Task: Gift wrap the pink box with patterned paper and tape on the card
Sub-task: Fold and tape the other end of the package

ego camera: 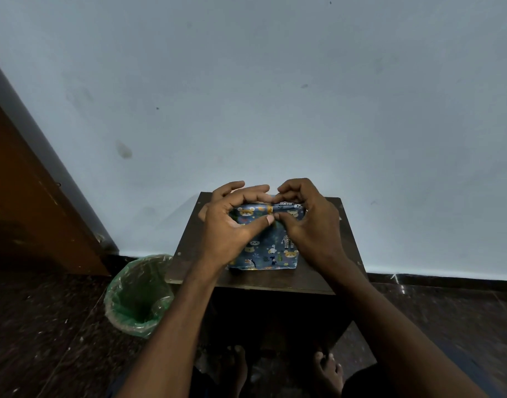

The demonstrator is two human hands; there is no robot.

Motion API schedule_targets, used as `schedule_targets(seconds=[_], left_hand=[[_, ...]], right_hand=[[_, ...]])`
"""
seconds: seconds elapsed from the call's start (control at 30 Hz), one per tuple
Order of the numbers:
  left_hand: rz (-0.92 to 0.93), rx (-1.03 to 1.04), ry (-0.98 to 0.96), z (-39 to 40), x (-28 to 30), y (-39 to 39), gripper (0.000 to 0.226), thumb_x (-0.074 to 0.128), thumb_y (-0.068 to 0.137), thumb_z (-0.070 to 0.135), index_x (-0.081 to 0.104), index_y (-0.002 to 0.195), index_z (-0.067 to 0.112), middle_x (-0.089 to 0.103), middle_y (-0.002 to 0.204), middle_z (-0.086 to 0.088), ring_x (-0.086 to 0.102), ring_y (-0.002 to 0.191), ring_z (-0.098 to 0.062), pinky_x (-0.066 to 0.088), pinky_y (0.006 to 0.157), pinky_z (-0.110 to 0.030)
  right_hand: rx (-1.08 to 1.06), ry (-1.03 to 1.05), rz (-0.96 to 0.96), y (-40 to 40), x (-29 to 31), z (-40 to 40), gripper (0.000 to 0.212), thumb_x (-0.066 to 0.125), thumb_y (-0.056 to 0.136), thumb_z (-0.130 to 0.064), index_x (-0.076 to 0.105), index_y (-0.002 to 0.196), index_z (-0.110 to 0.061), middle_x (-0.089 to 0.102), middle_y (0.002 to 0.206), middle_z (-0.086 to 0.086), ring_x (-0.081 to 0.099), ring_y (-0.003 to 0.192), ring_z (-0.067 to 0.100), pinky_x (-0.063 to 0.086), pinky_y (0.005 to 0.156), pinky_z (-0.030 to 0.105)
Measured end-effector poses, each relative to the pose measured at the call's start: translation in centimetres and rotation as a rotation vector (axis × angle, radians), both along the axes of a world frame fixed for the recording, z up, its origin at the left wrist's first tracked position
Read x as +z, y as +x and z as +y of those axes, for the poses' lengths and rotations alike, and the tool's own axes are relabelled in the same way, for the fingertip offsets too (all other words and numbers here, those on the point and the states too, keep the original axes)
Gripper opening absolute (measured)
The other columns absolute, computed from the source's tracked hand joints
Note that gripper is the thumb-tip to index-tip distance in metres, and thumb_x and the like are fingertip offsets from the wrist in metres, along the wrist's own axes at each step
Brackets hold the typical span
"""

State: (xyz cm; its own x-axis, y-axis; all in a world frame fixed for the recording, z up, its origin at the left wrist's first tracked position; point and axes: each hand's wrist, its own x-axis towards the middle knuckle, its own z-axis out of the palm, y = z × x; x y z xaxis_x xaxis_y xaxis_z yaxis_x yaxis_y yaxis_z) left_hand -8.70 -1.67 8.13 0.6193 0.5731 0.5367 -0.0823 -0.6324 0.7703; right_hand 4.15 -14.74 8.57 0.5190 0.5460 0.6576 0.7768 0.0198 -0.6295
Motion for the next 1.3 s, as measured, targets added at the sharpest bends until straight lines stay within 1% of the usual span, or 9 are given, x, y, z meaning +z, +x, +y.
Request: schedule_targets(seconds=[0.13,0.23,0.4,0.5,0.67,0.8,0.93,1.07,1.3], left_hand=[[0.052,0.038,0.016,-0.1,0.2,0.1,0.036,0.080,0.073,0.055,0.081,0.108,0.045,0.067,0.134,0.031,0.042,0.146,-0.015,0.032,0.120,-0.058],[0.073,0.057,0.025,0.1,0.0,0.2,0.037,0.077,0.071,0.056,0.081,0.106,0.045,0.067,0.132,0.032,0.043,0.143,-0.014,0.032,0.118,-0.057],[0.051,0.060,0.024,0.3,-0.1,0.2,0.035,0.085,0.071,0.039,0.082,0.107,0.040,0.070,0.129,0.026,0.047,0.138,-0.011,0.037,0.116,-0.048],[0.053,0.060,0.027,0.3,-0.1,0.2,0.037,0.085,0.072,0.039,0.082,0.109,0.041,0.070,0.130,0.027,0.047,0.139,-0.014,0.039,0.115,-0.049],[0.055,0.063,0.045,0.3,-0.1,0.2,0.037,0.085,0.073,0.039,0.081,0.109,0.042,0.069,0.129,0.026,0.047,0.138,-0.014,0.040,0.114,-0.053],[0.049,0.048,0.042,0.1,0.0,0.1,0.037,0.088,0.074,0.028,0.082,0.109,0.039,0.070,0.128,0.023,0.046,0.136,-0.007,0.040,0.113,-0.047],[0.062,0.076,0.066,0.2,-0.2,0.1,0.035,0.081,0.071,0.044,0.080,0.107,0.043,0.069,0.128,0.025,0.047,0.136,-0.008,0.041,0.112,-0.052],[0.056,0.072,0.069,0.0,-0.1,0.1,0.034,0.084,0.072,0.038,0.080,0.106,0.043,0.070,0.127,0.025,0.047,0.134,-0.003,0.041,0.111,-0.052],[0.081,0.097,0.089,-0.1,-0.3,-0.1,0.036,0.076,0.072,0.050,0.078,0.107,0.049,0.066,0.133,0.027,0.046,0.139,-0.009,0.040,0.111,-0.059]], right_hand=[[0.007,0.011,-0.018,-0.1,-0.3,0.2,0.043,0.083,0.078,-0.001,0.063,0.113,-0.018,0.071,0.106,-0.011,0.070,0.103,0.008,0.058,0.085,0.044],[0.039,0.038,-0.023,0.0,-0.2,0.0,0.035,0.082,0.080,-0.006,0.064,0.109,-0.015,0.072,0.103,-0.009,0.070,0.101,0.011,0.057,0.085,0.042],[0.118,0.057,-0.001,0.2,0.0,-0.4,0.031,0.078,0.082,-0.006,0.064,0.109,-0.013,0.072,0.104,-0.005,0.071,0.101,0.015,0.057,0.085,0.044],[0.134,0.064,0.023,0.2,-0.1,-0.3,0.028,0.078,0.085,-0.009,0.064,0.108,-0.014,0.072,0.102,-0.005,0.071,0.100,0.017,0.056,0.085,0.047],[0.085,0.083,0.039,0.0,0.0,0.0,0.024,0.083,0.085,-0.014,0.066,0.103,-0.015,0.070,0.097,-0.009,0.070,0.096,0.014,0.056,0.084,0.042],[0.020,0.107,0.017,-0.3,-0.3,0.7,0.024,0.086,0.082,-0.016,0.066,0.096,-0.017,0.069,0.091,-0.010,0.068,0.091,0.014,0.054,0.079,0.043],[-0.041,0.138,0.003,-0.7,-0.6,1.1,0.024,0.088,0.081,-0.018,0.066,0.091,-0.018,0.067,0.088,-0.011,0.067,0.086,0.012,0.053,0.075,0.039],[-0.037,0.138,0.008,-0.6,-0.7,1.0,0.024,0.087,0.080,-0.014,0.065,0.091,-0.017,0.068,0.088,-0.010,0.067,0.086,0.014,0.053,0.076,0.039],[-0.071,0.113,-0.002,-0.7,-0.7,1.1,0.027,0.086,0.079,-0.013,0.064,0.092,-0.020,0.067,0.088,-0.012,0.066,0.087,0.012,0.053,0.075,0.042]])
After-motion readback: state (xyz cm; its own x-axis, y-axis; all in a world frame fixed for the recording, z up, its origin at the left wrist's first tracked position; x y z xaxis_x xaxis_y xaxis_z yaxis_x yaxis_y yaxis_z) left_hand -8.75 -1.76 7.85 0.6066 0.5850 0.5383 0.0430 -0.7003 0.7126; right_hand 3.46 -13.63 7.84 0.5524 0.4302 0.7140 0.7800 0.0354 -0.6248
